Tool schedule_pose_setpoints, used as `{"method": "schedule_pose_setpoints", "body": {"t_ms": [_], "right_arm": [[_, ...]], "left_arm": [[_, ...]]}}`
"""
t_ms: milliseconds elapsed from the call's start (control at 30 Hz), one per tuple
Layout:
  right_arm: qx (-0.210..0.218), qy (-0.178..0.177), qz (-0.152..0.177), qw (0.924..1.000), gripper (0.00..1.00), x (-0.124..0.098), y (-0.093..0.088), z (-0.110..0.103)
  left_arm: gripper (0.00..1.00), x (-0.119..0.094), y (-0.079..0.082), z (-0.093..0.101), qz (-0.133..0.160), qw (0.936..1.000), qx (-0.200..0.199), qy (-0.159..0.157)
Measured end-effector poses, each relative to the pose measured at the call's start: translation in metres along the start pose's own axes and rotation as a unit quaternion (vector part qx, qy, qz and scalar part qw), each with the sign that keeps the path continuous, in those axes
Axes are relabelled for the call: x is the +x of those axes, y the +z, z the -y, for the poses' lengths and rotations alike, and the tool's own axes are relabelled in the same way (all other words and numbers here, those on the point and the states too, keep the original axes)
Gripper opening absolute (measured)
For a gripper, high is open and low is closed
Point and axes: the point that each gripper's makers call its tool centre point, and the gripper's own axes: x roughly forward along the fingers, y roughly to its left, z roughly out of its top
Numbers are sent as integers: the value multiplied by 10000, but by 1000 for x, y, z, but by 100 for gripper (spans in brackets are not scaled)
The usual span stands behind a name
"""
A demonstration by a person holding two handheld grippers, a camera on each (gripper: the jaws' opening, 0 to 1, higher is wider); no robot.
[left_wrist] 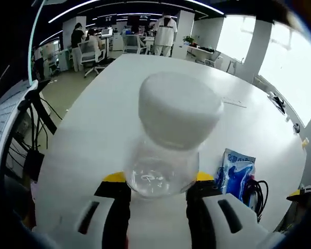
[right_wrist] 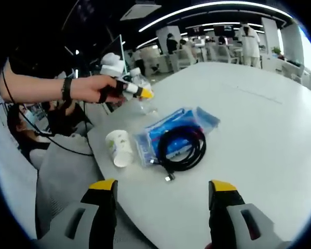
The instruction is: Arrange the tabletop items into an orderly group along one side of the table until the central work area is clear of visible clutter.
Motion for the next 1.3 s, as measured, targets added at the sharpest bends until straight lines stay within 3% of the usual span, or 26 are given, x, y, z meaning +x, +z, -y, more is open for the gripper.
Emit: {"method": "schedule_pose_setpoints", "body": {"t_ms": [433, 633, 833, 900, 1033, 1300], "right_arm": [[132, -10, -69, 9999, 73, 1, -7, -4], [117, -1, -55, 9999, 73, 3, -4, -5], [103, 13, -16, 9999, 73, 3, -2, -4], [105, 23, -15, 9999, 73, 3, -2, -4], [67, 57, -55, 9999, 73, 3, -4, -4], [31, 122, -95, 9999, 74, 2, -8, -4]], "left_arm": [[44, -1, 4, 2, 78, 9996, -270, -82], [51, -7, 7, 9, 161, 9988, -396, -234], [52, -23, -4, 9, 154, 9986, -411, -285], [53, -31, -9, 8, 127, 9992, -258, -269], [53, -54, -12, 6, 161, 9975, 657, -197], [52, -85, -20, -10, 218, 9969, 733, -210]]}}
